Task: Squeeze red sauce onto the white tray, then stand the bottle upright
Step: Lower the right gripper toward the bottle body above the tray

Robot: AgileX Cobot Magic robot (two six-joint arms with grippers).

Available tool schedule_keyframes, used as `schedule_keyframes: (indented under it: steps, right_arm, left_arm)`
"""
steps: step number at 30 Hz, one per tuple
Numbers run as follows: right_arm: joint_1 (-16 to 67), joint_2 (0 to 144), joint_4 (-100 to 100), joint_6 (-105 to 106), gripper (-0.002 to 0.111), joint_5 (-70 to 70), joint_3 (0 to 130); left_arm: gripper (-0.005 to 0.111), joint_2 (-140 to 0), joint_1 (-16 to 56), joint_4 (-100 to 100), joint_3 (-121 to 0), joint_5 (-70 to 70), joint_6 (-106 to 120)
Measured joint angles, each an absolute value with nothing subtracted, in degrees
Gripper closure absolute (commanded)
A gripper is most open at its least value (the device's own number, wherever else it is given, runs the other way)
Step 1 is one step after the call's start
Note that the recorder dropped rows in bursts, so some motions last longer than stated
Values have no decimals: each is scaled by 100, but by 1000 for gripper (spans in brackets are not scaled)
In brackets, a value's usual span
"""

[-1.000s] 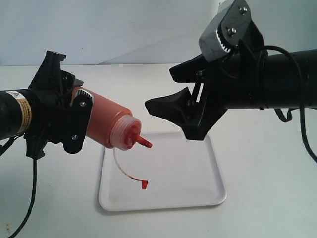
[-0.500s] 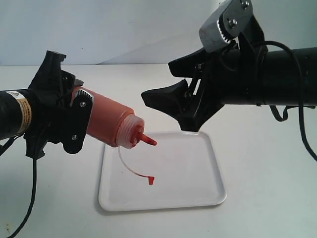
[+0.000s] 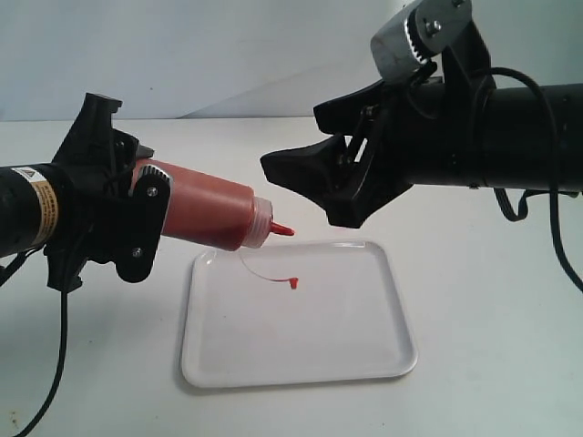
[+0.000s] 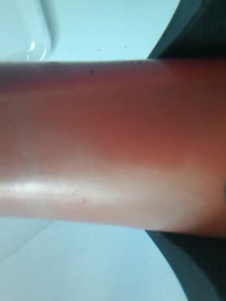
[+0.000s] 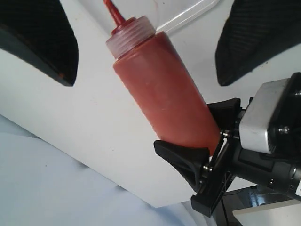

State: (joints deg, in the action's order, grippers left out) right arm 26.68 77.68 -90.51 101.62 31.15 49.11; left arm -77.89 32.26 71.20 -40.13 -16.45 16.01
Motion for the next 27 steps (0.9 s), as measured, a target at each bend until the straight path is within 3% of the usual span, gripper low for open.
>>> schedule_keyframes:
  steps: [5,8,27]
  right_arm:
    - [2668,7768,-9042,10162,29,3088,4911]
    - [2668,7768,-8830,10190,4,3076,4911]
    - [2668,7822,-7724,10185,3,3075,4911]
  left_arm:
    - [107,-7789,3226,7120,-4013,-1674,1601]
    - [107,-7789,3226,7120,-4013,-1674,1601]
    - [107,-7789,3226,7120,-4013,-1697,1601]
